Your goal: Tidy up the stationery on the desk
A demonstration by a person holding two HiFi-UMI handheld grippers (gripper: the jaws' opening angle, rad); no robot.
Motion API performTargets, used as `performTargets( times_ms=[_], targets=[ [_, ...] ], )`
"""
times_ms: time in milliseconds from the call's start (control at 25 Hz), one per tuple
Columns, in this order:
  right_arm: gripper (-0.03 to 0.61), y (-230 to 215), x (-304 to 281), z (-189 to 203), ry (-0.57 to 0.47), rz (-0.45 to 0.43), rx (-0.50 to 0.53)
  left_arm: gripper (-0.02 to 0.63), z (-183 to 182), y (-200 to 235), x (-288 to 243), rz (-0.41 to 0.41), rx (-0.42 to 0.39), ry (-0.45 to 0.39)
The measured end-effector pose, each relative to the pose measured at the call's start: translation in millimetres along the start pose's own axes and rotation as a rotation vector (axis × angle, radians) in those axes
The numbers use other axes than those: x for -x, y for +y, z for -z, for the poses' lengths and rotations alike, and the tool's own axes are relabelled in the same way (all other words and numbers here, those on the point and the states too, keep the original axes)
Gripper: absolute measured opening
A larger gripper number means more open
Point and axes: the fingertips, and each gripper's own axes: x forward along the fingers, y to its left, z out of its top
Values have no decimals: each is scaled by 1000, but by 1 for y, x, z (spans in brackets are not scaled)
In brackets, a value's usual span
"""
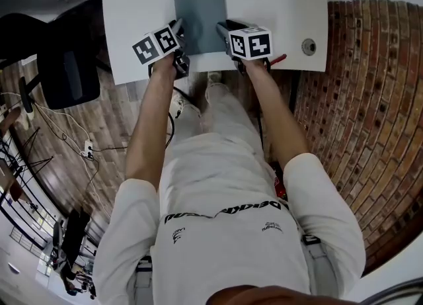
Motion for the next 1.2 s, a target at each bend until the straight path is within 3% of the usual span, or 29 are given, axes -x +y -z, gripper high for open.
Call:
performTargets(
  times_ms=[1200],
  targets=[
    [133,-2,-2,-3,-2,10,19,98,8,6,-13,0,-13,42]
  ],
)
